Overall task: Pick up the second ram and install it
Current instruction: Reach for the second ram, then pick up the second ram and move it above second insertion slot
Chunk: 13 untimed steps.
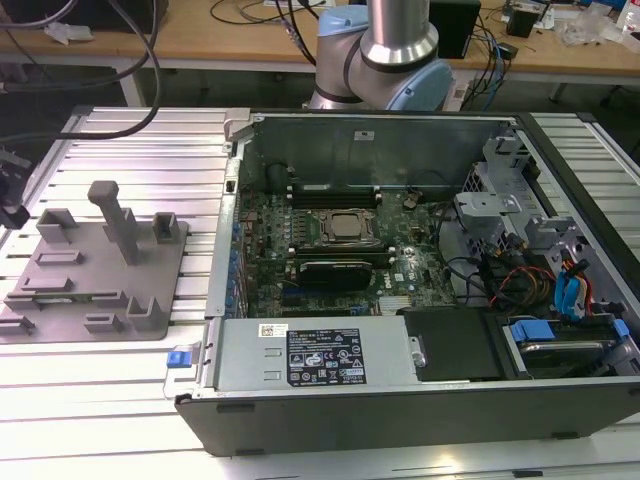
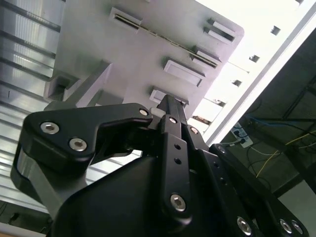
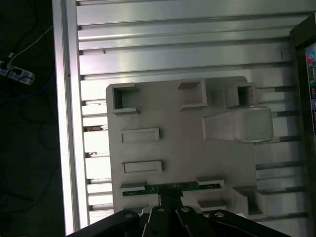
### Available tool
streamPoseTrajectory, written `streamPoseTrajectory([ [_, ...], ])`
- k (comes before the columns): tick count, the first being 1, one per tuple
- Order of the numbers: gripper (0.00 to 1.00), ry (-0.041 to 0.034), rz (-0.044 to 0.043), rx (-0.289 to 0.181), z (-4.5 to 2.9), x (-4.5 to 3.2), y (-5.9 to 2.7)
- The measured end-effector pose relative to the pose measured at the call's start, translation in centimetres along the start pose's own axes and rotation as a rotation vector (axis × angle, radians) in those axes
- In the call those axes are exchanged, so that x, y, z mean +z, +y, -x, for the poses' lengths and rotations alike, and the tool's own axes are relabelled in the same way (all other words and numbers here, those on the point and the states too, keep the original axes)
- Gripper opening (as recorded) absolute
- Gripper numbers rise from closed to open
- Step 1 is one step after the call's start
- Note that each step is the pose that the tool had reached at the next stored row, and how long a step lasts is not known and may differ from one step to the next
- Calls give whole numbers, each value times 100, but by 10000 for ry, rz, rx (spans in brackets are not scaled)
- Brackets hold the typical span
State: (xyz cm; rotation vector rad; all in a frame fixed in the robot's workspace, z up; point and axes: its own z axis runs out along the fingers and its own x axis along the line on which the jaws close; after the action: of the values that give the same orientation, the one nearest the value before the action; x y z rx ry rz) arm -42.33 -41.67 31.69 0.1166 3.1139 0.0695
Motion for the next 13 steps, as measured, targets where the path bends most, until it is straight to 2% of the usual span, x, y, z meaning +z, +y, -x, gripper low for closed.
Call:
streamPoseTrajectory([
  [13, 8, 2, 0, -23, 0, 16, -1],
])
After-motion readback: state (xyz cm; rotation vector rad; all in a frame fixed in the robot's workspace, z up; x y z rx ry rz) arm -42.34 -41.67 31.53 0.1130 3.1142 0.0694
